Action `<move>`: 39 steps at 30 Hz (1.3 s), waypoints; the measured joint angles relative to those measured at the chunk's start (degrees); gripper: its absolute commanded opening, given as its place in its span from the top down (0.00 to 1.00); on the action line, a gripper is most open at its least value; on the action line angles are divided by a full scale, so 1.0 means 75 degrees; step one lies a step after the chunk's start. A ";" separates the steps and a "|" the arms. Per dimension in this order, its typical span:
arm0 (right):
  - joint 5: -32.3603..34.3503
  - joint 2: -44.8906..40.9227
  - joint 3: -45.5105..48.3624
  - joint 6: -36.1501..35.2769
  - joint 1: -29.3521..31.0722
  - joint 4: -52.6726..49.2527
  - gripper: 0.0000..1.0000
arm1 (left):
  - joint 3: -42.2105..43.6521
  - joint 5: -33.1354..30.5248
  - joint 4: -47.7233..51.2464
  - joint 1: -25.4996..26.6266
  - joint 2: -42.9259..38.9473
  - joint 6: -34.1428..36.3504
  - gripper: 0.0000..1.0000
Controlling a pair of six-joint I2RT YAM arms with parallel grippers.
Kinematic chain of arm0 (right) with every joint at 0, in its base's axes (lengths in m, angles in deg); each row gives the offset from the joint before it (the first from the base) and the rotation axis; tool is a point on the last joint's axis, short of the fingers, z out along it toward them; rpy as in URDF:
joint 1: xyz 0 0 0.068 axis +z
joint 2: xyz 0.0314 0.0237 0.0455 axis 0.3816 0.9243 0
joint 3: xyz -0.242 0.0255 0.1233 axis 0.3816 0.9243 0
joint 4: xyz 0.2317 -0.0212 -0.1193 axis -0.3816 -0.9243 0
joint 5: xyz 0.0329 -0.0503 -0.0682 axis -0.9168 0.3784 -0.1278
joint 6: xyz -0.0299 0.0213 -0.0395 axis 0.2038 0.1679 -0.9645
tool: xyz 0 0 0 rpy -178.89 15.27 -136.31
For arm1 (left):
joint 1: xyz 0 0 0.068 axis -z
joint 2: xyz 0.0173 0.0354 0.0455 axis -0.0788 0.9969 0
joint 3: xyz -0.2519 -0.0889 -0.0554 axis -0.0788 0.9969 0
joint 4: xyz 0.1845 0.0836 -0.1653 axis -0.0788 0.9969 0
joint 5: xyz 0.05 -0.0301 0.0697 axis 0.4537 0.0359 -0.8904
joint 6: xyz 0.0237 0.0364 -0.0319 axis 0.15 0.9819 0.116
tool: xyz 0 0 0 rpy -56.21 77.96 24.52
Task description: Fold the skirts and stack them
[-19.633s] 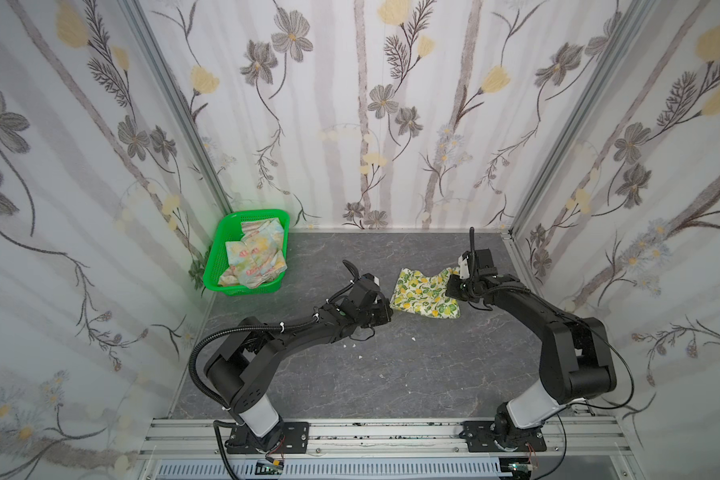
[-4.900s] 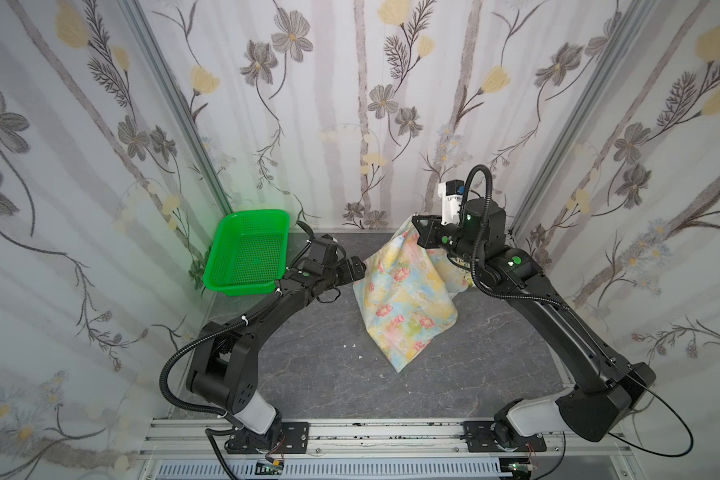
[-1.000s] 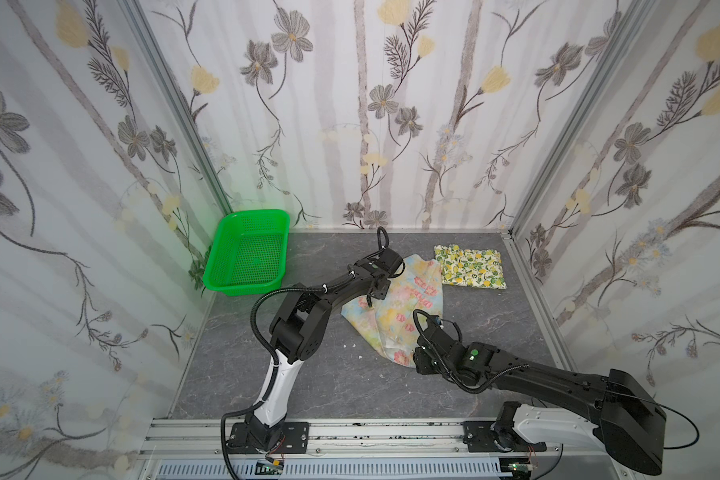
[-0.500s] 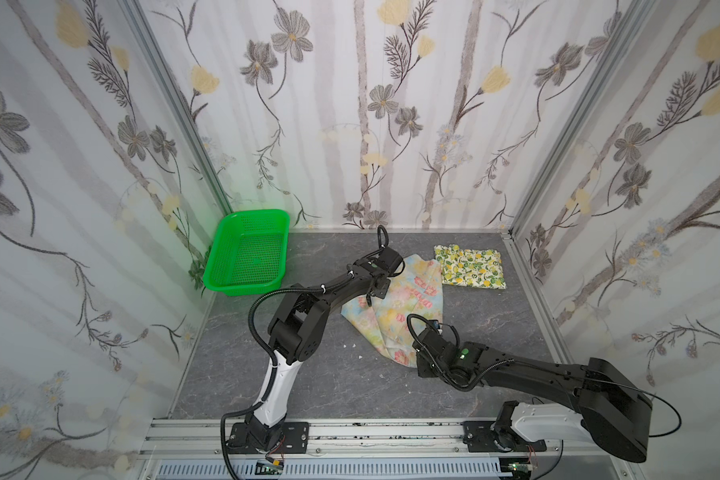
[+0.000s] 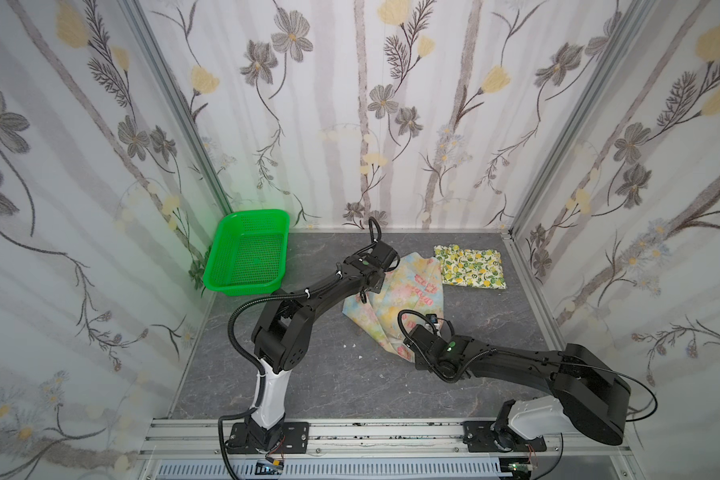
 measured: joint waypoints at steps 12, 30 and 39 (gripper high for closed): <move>0.0114 -0.2375 -0.2046 -0.0845 -0.1990 -0.0542 1.00 | -0.0076 -0.0647 0.0114 -0.1017 -0.1926 -0.0356 1.00; -0.2028 -0.1460 -0.5735 -0.2582 -0.3809 -0.0058 1.00 | -0.2623 0.0463 0.0122 -0.2375 -0.2707 -0.0146 1.00; -0.2885 0.0364 -0.7058 -0.3179 -0.4593 0.0111 1.00 | -0.4406 0.0970 0.0274 -0.2923 -0.0930 0.0119 1.00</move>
